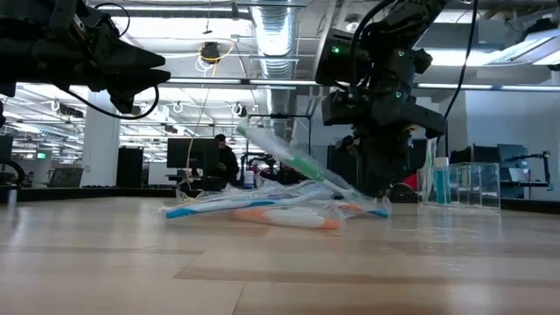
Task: Pick & Place toothbrushing station
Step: Put the green toothbrush into the transparent organizer
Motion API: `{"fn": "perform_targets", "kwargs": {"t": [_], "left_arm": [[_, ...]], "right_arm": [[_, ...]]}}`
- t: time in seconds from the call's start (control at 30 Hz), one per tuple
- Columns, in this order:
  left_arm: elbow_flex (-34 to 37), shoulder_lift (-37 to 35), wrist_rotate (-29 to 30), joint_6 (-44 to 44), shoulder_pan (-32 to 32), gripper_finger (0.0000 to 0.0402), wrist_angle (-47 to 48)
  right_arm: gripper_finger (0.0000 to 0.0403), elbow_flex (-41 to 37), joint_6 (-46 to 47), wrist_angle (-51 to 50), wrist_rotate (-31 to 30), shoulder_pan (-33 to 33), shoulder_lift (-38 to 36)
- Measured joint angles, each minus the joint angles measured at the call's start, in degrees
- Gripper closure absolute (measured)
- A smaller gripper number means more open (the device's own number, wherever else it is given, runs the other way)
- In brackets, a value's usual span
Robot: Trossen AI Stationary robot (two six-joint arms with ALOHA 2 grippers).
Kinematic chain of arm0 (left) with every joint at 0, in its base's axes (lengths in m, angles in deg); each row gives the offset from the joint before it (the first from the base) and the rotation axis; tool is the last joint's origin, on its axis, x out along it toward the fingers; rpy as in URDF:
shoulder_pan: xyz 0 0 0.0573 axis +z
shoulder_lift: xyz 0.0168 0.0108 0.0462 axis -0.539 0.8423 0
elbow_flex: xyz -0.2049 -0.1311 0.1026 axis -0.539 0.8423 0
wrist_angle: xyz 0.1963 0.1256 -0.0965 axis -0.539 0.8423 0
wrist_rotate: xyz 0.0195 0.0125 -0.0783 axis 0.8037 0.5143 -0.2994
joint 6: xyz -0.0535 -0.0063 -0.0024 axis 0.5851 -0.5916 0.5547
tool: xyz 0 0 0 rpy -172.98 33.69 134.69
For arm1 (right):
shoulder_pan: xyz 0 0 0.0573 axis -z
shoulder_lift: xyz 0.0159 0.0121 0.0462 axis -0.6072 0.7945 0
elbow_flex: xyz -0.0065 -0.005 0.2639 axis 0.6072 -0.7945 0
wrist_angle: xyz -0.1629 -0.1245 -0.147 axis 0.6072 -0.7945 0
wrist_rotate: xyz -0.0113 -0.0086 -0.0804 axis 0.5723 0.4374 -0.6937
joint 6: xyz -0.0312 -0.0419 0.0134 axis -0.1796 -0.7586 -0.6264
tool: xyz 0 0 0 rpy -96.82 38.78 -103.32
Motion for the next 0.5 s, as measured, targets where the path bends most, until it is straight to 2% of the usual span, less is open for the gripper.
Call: {"fn": "perform_targets", "kwargs": {"t": [0.23, 0.5], "left_arm": [[0.0, 0.02, -0.02, 0.02, 0.02, 0.0262, -0.02], [0.0, 0.0, -0.02, 0.0, 0.02, 0.0262, -0.09]], "right_arm": [[0.0402, 0.74, -0.21, -2.79, -5.05, -0.07, -0.4], [0.0403, 3.05, -0.32, -6.0, -8.21, -0.48, -0.4]]}}
